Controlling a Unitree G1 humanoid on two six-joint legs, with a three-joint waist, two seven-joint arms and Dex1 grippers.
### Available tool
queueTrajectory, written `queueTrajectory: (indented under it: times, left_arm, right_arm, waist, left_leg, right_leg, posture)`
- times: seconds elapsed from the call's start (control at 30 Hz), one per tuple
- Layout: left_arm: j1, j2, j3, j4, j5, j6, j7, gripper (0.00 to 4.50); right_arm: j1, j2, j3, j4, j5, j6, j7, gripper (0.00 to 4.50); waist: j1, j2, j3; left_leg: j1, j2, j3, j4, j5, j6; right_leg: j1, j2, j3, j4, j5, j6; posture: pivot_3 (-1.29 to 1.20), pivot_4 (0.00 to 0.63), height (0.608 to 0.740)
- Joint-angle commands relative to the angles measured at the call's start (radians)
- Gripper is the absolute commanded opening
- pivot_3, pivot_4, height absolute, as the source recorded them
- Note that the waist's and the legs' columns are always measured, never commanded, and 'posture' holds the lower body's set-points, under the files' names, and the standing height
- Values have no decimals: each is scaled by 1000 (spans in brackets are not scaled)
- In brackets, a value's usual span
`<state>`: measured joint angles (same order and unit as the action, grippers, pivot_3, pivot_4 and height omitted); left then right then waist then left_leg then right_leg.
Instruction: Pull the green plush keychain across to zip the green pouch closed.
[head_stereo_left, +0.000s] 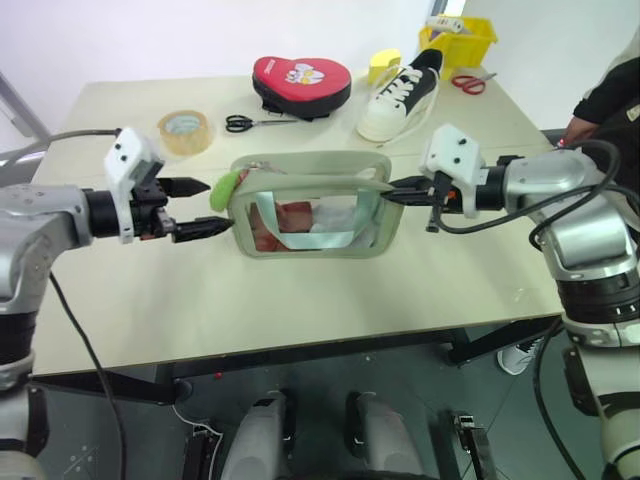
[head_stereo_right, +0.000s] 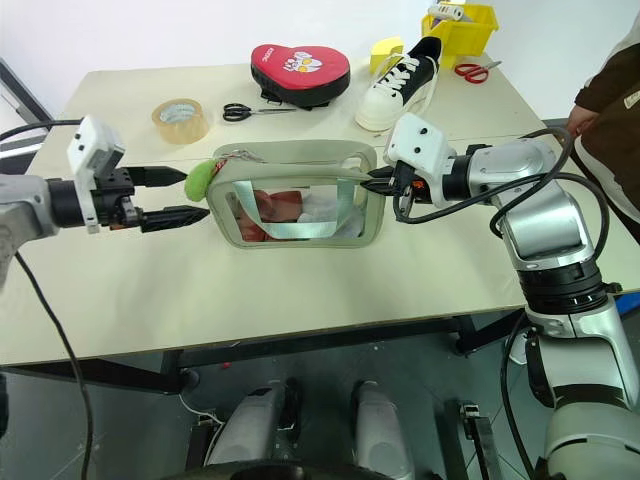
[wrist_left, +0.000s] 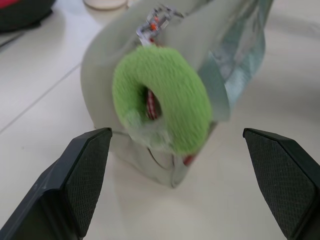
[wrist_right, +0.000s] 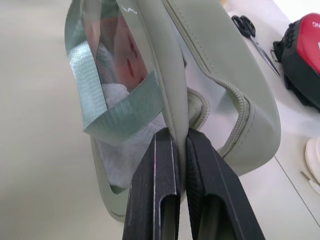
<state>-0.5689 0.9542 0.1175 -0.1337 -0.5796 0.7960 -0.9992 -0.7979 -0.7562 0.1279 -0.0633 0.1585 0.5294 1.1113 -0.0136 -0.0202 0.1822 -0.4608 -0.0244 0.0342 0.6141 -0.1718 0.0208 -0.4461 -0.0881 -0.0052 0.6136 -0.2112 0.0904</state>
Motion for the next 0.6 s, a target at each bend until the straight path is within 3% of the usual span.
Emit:
queueTrajectory:
  times: [0.03,0.1,0.17,0.33,0.6]
  left_arm:
    - [-41,-14,4,3,9,-13,17,4247]
    - [-63,-16,10,23,3,-13,8,3625]
    - [-71,-9,11,26,0,-14,-9,2730]
    - [-131,19,-24,62,23,-39,-73,40]
    - [-359,-89,-136,185,89,-128,-130,40]
  right_arm:
    - [-11,-2,-5,-22,6,-14,-8,6]
    - [-8,-3,-4,-26,6,-14,-11,0]
    - [-5,-3,-4,-28,8,-13,-14,0]
    - [-4,2,-5,-31,6,-7,-32,0]
    - [11,1,9,-58,9,5,-40,0]
  waist:
    - [-1,0,0]
    - [0,0,0]
    - [-1,0,0]
    - [0,0,0]
    - [3,0,0]
  left_leg:
    - [0,0,0,0,0,0]
    - [0,0,0,0,0,0]
    - [0,0,0,1,1,1]
    - [0,0,0,1,1,2]
    - [1,0,0,3,1,3]
  right_leg:
    - [0,0,0,0,0,0]
    - [0,0,0,0,0,0]
    - [0,0,0,0,0,0]
    - [1,1,-1,1,0,0]
    - [3,1,-2,0,0,0]
  posture:
    - [0,150,740]
    - [0,150,740]
    - [0,150,740]
    - [0,150,740]
    - [0,150,740]
